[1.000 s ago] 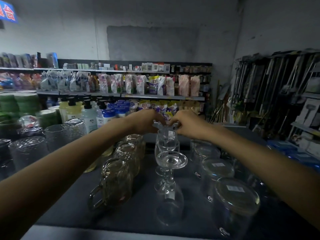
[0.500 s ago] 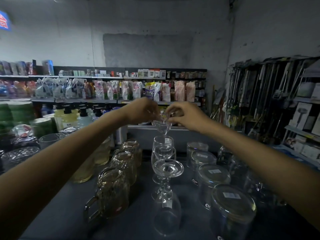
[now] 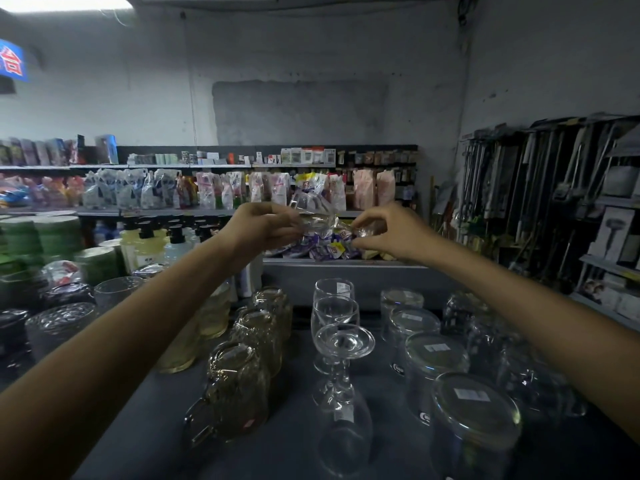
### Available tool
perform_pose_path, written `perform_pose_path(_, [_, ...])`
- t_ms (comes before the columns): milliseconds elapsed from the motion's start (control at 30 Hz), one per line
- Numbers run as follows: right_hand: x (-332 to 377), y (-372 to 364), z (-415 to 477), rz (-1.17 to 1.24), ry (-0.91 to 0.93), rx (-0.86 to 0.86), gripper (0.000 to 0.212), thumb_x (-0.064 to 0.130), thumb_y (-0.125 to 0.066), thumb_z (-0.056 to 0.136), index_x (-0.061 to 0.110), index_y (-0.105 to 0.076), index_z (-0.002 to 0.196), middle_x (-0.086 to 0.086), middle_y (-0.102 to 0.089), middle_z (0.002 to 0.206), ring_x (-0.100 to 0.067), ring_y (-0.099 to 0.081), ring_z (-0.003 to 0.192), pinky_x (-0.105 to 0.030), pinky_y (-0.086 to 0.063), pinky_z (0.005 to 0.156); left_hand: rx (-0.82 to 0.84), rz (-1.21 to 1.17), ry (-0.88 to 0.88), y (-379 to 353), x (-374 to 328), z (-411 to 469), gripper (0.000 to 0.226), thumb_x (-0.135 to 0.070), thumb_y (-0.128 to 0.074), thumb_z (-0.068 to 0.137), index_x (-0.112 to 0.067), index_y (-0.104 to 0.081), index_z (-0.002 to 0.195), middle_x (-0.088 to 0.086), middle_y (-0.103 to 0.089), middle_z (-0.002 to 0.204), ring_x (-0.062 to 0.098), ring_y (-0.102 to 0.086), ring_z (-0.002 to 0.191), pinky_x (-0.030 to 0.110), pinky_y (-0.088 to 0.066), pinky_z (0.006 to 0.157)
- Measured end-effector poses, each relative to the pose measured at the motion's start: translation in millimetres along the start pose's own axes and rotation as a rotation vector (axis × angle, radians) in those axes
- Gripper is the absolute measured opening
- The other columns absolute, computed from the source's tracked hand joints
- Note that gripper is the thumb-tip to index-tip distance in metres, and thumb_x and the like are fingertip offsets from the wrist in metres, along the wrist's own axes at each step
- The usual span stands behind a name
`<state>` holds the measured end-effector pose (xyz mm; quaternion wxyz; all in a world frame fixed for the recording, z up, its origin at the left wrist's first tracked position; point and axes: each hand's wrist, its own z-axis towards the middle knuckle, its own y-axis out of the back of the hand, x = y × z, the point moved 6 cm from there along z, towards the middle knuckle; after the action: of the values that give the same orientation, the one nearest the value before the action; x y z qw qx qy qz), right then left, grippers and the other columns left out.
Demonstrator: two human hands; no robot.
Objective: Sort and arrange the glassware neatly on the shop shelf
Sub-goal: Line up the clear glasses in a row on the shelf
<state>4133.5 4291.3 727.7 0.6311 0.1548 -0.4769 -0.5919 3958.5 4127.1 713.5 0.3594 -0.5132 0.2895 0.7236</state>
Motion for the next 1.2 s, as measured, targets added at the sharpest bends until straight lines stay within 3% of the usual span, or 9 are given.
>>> perform_pose_path(133, [1,9,-1,0.110,-0.024,-0.127,0.013,0.020,-0.077,0.088,0.015,-0.072,0.098,0.005,-0.071,0.103,-0.015,-0.071,0.087,-0.037,-0.060,0.084,0.046,-0.168,0.103,-2,14,-8,0.031,-0.009,-0.060,0.100,0.012,-0.061,0.124,0.029,-0.069,0.123,0.034,-0.071,0.114,0.033,-0.061,0.092])
perform_pose_path(267, [6,14,5,0.196,-0.095,-0.197,0.020,0.021,-0.078,0.085,0.015,-0.070,0.101,0.002,-0.070,0.101,-0.009,-0.067,0.075,-0.022,-0.059,0.068,0.011,-0.266,0.173,-9,22,-13,0.035,-0.008,-0.057,0.102,0.009,-0.053,0.133,0.035,-0.063,0.129,0.042,-0.065,0.121,0.041,-0.062,0.088])
perform_pose_path(467, [19,25,16,0.093,-0.044,-0.375,0.034,0.020,-0.082,0.079,0.016,-0.074,0.112,0.006,-0.070,0.101,0.003,-0.059,0.079,-0.007,-0.045,0.062,-0.020,0.392,0.050,-4,19,-6,0.041,-0.023,-0.068,0.099,-0.007,-0.054,0.133,0.019,-0.070,0.118,0.034,-0.072,0.104,0.051,-0.058,0.094])
perform_pose_path(533, [28,21,24,0.012,0.011,-0.346,0.031,0.018,-0.082,0.080,0.014,-0.076,0.110,0.004,-0.073,0.100,0.005,-0.060,0.078,-0.004,-0.049,0.069,0.014,0.560,-0.080,-11,10,1,0.044,-0.025,-0.072,0.096,-0.010,-0.056,0.133,0.012,-0.069,0.119,0.025,-0.071,0.101,0.043,-0.059,0.089])
perform_pose_path(633, [30,10,35,-0.034,0.036,-0.277,0.034,0.016,-0.083,0.079,0.012,-0.077,0.112,-0.003,-0.076,0.105,-0.010,-0.068,0.088,-0.030,-0.060,0.086,0.116,0.708,-0.179,-31,5,10,0.043,-0.029,-0.077,0.091,-0.015,-0.065,0.130,0.005,-0.071,0.121,0.017,-0.068,0.107,0.040,-0.057,0.094])
perform_pose_path(700, [28,0,38,-0.049,0.046,-0.219,0.035,0.016,-0.083,0.078,0.012,-0.077,0.112,-0.005,-0.076,0.108,-0.014,-0.069,0.095,-0.035,-0.060,0.090,0.190,0.679,-0.173,-42,11,16,0.034,-0.026,-0.078,0.090,-0.013,-0.073,0.121,0.003,-0.076,0.113,0.014,-0.071,0.103,0.035,-0.058,0.093])
perform_pose_path(867, [20,-26,39,-0.002,0.051,-0.116,0.036,0.019,-0.085,0.079,0.013,-0.075,0.114,-0.003,-0.075,0.113,-0.014,-0.069,0.101,-0.032,-0.058,0.093,0.267,0.611,-0.087,-52,34,27,0.023,-0.024,-0.076,0.093,-0.011,-0.077,0.111,0.010,-0.078,0.105,0.027,-0.073,0.100,0.039,-0.056,0.086])
perform_pose_path(1067, [9,-51,36,0.035,0.007,0.013,0.043,0.026,-0.087,0.079,0.015,-0.073,0.118,0.001,-0.072,0.112,-0.009,-0.065,0.099,-0.022,-0.055,0.083,0.240,0.596,-0.006,-43,62,38,0.015,-0.016,-0.077,0.091,-0.008,-0.079,0.103,0.008,-0.080,0.097,0.017,-0.075,0.087,0.043,-0.059,0.087])
perform_pose_path(1200, [3,-65,35,0.066,-0.057,0.218,0.055,0.028,-0.090,0.077,0.011,-0.068,0.125,-0.001,-0.069,0.104,-0.018,-0.068,0.104,-0.023,-0.054,0.083,0.301,0.659,0.006,-44,74,34,0.021,-0.016,-0.076,0.092,0.001,-0.077,0.103,0.017,-0.078,0.098,0.035,-0.074,0.098,0.051,-0.060,0.091])
